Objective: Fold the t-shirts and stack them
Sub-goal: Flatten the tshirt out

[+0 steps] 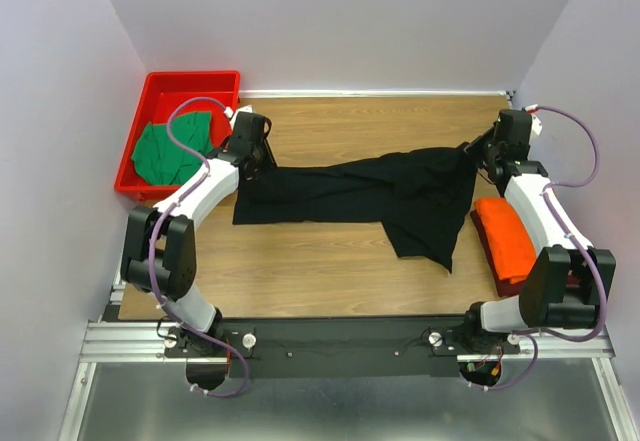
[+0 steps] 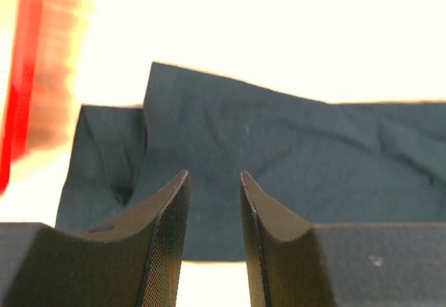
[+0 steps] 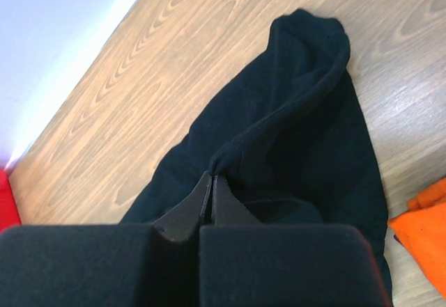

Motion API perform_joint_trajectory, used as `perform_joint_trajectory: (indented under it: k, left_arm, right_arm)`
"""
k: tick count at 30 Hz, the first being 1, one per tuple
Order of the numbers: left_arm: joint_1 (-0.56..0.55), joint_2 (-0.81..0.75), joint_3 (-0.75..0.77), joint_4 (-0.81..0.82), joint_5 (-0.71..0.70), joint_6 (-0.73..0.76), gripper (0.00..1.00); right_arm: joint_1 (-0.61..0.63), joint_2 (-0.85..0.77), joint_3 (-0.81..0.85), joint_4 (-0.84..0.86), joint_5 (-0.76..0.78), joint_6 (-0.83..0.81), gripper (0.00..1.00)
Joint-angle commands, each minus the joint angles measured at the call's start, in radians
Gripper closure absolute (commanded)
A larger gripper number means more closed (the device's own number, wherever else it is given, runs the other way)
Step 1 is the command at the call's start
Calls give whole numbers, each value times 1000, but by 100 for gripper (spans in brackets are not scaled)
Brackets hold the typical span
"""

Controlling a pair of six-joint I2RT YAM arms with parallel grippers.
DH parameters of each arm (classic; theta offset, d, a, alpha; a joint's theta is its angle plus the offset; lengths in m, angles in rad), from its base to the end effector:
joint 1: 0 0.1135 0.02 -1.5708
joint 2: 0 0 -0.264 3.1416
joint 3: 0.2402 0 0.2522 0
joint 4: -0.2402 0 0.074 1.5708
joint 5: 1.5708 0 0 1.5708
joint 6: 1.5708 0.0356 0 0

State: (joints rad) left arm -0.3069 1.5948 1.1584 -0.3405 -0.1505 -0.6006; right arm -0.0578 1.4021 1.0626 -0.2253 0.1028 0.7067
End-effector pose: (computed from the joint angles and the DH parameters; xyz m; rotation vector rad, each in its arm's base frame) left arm 0.3368 -0.1011 0.2517 -0.4176 2.3156 -0.2728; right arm 0.3183 -0.0221 0.2902 0.8559 1.9662 0.2714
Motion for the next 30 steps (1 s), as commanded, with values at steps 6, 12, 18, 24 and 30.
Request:
perform_joint_trajectory:
  k: [6, 12, 18, 24, 30]
  left_arm:
    - [20, 128, 78, -72, -116, -50, 54]
    - [34, 155, 64, -81, -173, -70, 49]
    - [38, 180, 50, -74, -201, -71, 48]
    - [38, 229, 70, -45, -126, -57, 48]
    - [40, 237, 83, -6, -67, -45, 58]
  right_arm:
    - [1, 1, -21, -2, -92, 4, 100]
    - [1, 27, -23, 7, -138, 5, 100]
    - [1, 37, -26, 14, -160, 5, 100]
    - [1, 46, -24, 18, -170, 5, 100]
    - [1, 51, -20, 23, -175, 5, 100]
